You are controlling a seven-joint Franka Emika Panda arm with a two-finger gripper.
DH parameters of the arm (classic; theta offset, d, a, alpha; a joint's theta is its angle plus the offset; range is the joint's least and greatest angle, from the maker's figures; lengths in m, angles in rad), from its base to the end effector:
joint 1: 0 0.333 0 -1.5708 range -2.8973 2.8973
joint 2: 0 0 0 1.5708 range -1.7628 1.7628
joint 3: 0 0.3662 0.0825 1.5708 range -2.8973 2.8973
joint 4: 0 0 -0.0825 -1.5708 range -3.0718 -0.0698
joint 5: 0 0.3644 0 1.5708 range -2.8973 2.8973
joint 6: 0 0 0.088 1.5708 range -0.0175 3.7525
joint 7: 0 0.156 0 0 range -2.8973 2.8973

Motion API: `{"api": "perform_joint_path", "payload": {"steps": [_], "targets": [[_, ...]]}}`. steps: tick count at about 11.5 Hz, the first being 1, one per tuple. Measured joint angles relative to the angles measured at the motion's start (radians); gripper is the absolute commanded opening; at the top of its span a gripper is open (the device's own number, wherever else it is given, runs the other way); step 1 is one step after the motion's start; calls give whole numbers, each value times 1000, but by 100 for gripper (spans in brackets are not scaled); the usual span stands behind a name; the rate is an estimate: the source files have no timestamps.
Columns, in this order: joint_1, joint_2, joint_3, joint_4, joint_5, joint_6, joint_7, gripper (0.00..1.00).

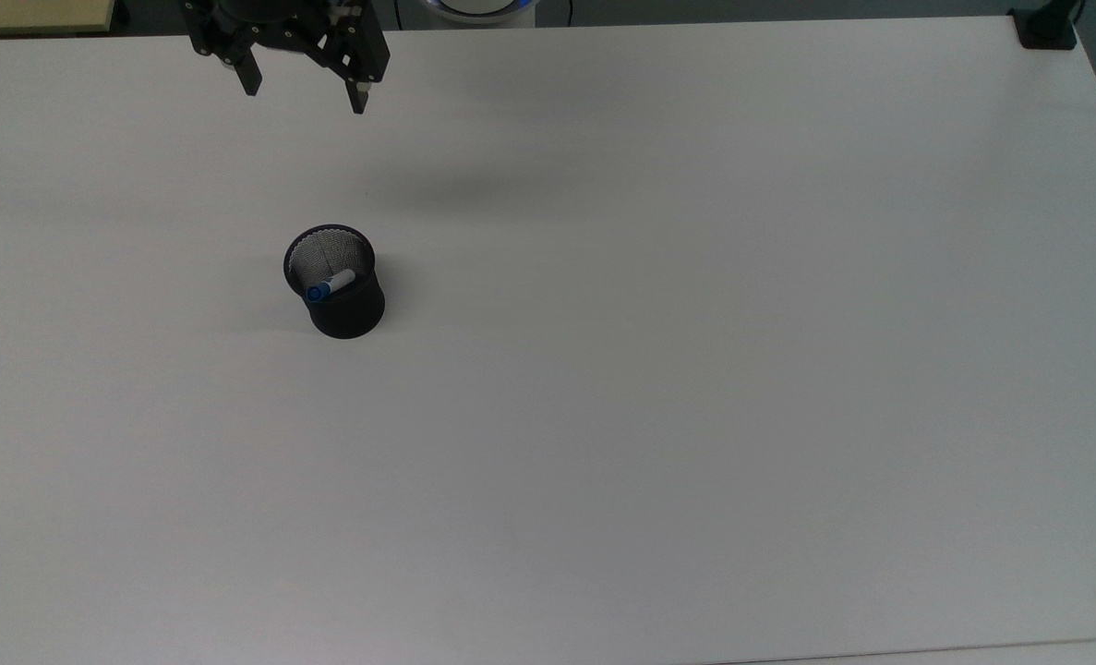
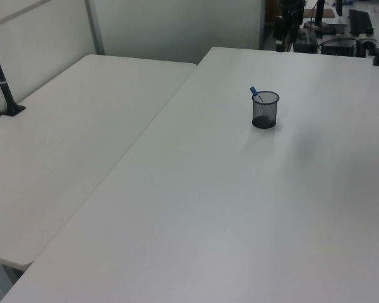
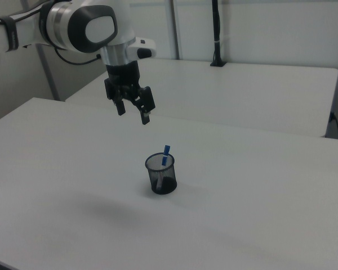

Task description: Remove the marker

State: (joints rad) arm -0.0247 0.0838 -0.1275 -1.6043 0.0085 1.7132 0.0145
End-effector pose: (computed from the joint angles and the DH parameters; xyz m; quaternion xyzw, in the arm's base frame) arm 0.5701 -0.0833 0.5769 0.9964 -0.0835 0.0128 0.0020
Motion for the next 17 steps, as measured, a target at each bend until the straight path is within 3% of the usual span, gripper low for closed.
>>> {"api": "perform_joint_path", "payload": {"steps": [13,17], "targets": [[2,0,0,1,0,13,0,100],[3,20,0,-5,0,105,0,100]]}}
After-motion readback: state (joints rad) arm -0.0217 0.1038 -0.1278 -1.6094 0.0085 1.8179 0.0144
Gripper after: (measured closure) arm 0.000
